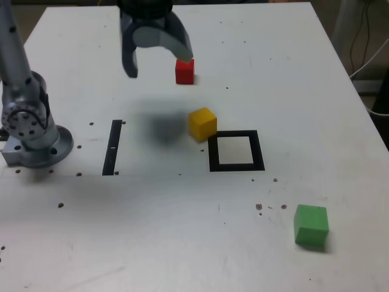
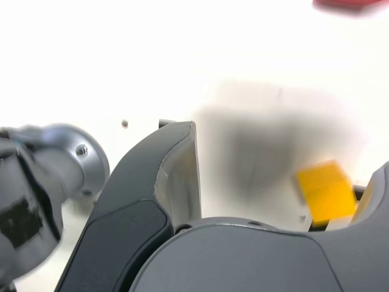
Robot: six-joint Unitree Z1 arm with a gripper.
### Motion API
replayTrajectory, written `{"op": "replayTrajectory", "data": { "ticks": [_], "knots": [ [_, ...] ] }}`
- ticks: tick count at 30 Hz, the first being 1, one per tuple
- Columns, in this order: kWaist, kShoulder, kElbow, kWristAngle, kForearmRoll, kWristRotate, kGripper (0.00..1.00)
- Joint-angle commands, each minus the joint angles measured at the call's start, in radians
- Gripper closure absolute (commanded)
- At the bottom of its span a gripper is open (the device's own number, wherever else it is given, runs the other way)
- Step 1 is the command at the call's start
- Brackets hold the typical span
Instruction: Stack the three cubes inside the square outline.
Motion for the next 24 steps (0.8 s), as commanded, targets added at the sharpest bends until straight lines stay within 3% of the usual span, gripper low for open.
{"op": "replayTrajectory", "data": {
  "ticks": [1, 7, 24],
  "knots": [
    [0.117, 0.071, -0.047, 0.004, -0.010, 0.068, 0.00],
    [0.220, 0.186, -0.111, 0.003, -0.041, 0.151, 0.01],
    [0.227, 0.306, -0.121, 0.004, -0.156, 0.298, 0.09]
  ]
}}
